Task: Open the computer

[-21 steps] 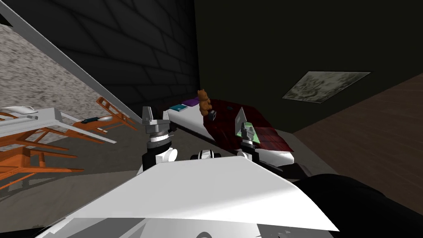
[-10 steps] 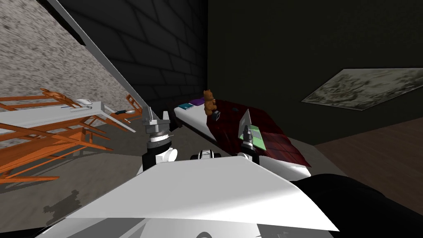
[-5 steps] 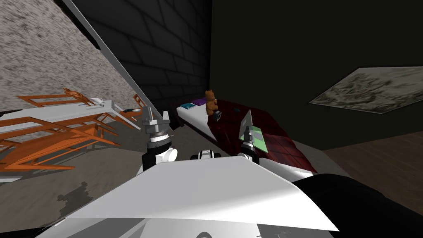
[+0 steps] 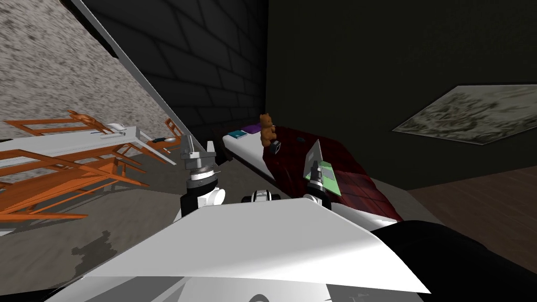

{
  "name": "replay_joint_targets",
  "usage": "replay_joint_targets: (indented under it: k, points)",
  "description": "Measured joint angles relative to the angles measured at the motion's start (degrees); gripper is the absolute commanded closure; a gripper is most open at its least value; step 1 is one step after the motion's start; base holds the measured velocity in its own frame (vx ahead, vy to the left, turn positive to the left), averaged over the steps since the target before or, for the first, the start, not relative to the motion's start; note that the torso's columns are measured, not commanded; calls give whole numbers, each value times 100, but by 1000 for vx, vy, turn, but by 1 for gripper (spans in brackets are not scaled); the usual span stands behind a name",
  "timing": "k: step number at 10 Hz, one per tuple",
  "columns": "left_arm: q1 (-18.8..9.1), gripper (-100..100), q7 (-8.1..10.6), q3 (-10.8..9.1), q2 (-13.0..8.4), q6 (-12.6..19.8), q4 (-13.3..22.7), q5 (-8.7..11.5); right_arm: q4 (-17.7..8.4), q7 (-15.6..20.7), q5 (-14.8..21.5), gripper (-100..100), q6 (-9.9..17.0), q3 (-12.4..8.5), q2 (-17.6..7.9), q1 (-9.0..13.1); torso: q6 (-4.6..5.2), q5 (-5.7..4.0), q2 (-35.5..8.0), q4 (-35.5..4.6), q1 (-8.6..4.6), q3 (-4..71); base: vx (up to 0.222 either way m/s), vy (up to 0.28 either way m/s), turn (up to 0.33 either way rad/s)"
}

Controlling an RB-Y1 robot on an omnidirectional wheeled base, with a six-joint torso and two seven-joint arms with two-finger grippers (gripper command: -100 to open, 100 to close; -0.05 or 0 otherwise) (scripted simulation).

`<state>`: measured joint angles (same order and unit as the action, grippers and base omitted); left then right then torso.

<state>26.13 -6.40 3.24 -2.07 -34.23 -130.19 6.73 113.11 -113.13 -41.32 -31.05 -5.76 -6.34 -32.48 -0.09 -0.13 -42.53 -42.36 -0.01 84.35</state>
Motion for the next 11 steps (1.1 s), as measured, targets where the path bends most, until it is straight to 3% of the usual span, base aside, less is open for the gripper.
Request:
replay_joint_targets:
  k: [11]
  points:
    - [0,0,0,0,0,0,0,0,-40,-1294,-542,100,-714,251,333,-70,4,22,25,3,20,23,-25,-54,1]
